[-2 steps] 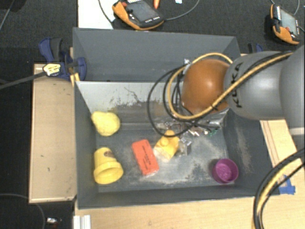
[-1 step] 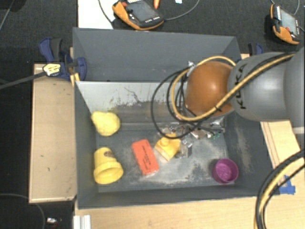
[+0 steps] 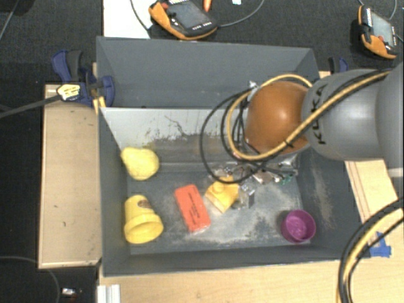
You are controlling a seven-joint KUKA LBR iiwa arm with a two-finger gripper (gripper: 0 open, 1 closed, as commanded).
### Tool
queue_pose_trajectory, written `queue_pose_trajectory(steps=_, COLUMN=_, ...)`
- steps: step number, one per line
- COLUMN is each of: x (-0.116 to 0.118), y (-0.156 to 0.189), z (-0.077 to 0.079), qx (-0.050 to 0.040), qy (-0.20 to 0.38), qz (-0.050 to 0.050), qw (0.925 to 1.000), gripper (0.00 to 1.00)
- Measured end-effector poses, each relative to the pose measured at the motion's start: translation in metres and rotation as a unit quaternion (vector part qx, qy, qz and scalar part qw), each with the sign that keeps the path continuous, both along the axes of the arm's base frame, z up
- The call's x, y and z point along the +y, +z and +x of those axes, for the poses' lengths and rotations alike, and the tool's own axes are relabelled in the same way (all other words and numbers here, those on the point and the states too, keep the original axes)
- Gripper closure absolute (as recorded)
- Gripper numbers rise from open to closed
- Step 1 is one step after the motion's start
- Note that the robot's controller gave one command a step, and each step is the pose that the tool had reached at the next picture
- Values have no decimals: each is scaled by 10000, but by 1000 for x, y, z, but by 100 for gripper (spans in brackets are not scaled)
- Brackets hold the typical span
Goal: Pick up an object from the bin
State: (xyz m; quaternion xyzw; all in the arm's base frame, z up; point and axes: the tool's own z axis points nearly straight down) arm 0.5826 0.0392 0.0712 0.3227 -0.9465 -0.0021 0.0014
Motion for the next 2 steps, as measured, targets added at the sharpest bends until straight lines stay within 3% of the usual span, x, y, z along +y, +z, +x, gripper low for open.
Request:
queue_pose_trajectory(steps=1, x=0, y=13, z=-3, qx=44, qy=-8, qz=0, qw=10000, gripper=100)
queue_pose_trajectory(steps=2, x=0, y=58, z=0, qx=-7, qy=-13, qz=-1, qw=10000, gripper=100)
